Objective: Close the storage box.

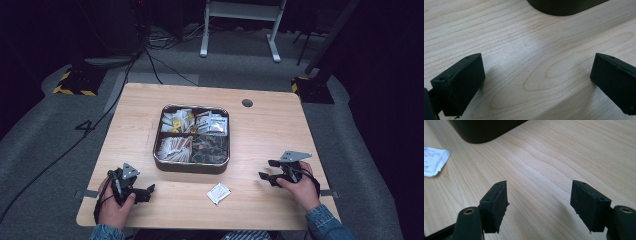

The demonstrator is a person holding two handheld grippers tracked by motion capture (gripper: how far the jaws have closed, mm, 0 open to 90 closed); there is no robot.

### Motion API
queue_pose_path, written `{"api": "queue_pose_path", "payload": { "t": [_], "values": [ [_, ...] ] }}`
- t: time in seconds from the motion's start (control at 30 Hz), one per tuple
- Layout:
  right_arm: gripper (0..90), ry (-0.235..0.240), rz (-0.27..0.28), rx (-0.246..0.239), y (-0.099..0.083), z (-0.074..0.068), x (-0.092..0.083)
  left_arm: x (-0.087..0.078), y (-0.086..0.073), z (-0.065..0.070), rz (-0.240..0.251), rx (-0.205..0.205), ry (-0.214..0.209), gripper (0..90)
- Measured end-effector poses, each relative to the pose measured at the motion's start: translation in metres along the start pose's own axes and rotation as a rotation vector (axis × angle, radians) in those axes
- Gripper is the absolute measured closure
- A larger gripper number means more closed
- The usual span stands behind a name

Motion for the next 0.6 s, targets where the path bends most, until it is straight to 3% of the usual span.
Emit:
{"api": "queue_pose_path", "payload": {
  "t": [0.27, 0.43, 0.5, 0.6],
  "values": [
    [26.8, 0.002, -0.017, 0.001, -0.010, -0.003, 0.007, 0.001, 0.001, 0.000, -0.002, -0.002, -0.001, 0.0],
    [22.2, -0.014, 0.003, -0.021, -0.011, -0.003, 0.010, 0.001, 0.001, 0.000, -0.001, 0.000, 0.000, 0.0],
    [19.7, -0.025, -0.008, -0.055, -0.011, -0.005, 0.011, 0.001, 0.001, 0.000, 0.000, -0.003, 0.000, 0.0],
    [16.7, -0.034, -0.013, -0.057, -0.011, -0.005, 0.012, 0.002, 0.002, 0.000, -0.002, -0.003, 0.004, 0.0]
  ]
}}
Point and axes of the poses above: each handheld gripper's, and its own axes: x roughly forward along the jaws, y roughly out of its top, z roughly to its right, the point moved 8 cm from there along x, roughly forward along the jaws, and after that the axes turned 3 degrees about z, right-handed, at the moved point
